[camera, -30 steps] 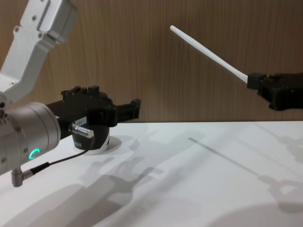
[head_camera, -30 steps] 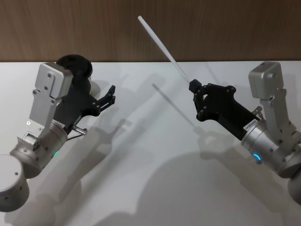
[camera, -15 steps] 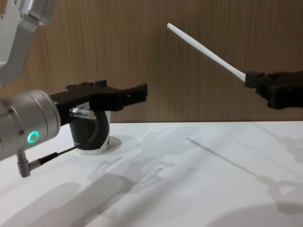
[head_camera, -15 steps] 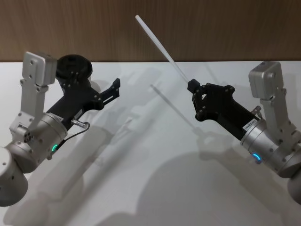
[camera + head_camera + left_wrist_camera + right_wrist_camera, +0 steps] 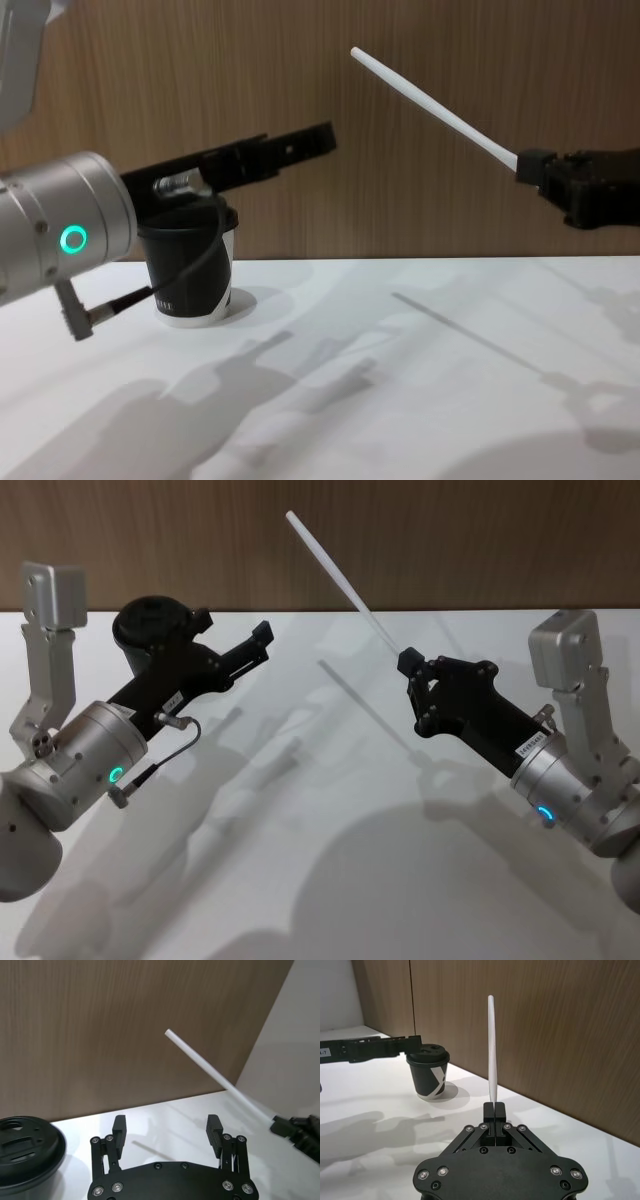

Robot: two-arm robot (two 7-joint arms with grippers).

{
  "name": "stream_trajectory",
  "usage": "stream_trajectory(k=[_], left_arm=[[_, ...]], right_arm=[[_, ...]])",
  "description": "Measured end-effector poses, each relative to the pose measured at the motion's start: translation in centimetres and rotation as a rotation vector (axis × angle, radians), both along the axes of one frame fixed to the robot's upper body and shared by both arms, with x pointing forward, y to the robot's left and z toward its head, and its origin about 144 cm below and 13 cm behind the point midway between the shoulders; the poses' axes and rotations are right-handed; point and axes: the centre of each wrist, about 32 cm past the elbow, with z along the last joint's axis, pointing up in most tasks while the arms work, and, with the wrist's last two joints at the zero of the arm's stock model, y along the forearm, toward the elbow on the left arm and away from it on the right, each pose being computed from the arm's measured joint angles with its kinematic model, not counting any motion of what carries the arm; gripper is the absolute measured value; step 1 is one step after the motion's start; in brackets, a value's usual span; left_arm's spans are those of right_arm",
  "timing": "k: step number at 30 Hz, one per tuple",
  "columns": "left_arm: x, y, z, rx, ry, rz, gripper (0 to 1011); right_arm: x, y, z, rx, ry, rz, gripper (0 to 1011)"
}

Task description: Pick up the straw with one hand, pass it to the other hand, and insert it into the cup.

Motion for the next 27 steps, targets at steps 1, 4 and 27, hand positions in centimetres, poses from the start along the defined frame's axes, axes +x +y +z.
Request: stream_trajectory(k=[1,4,27], left_arm=[[0.0,0.0,0.1,-0.011,0.004,-0.008,1003],[0.3,-0.1,0.3,-0.058,0.021,-0.041,1003],[3.0,-2.5,1.4,-0.394,0.19,-0.359,1003]], right_arm=[[0.0,0.0,0.0,0.0,0.0,0.0,9],[0.0,0.0,0.0,0.0,0.0,0.001,9],[0.0,0.0,0.0,0.001,0.001,0.001,9]])
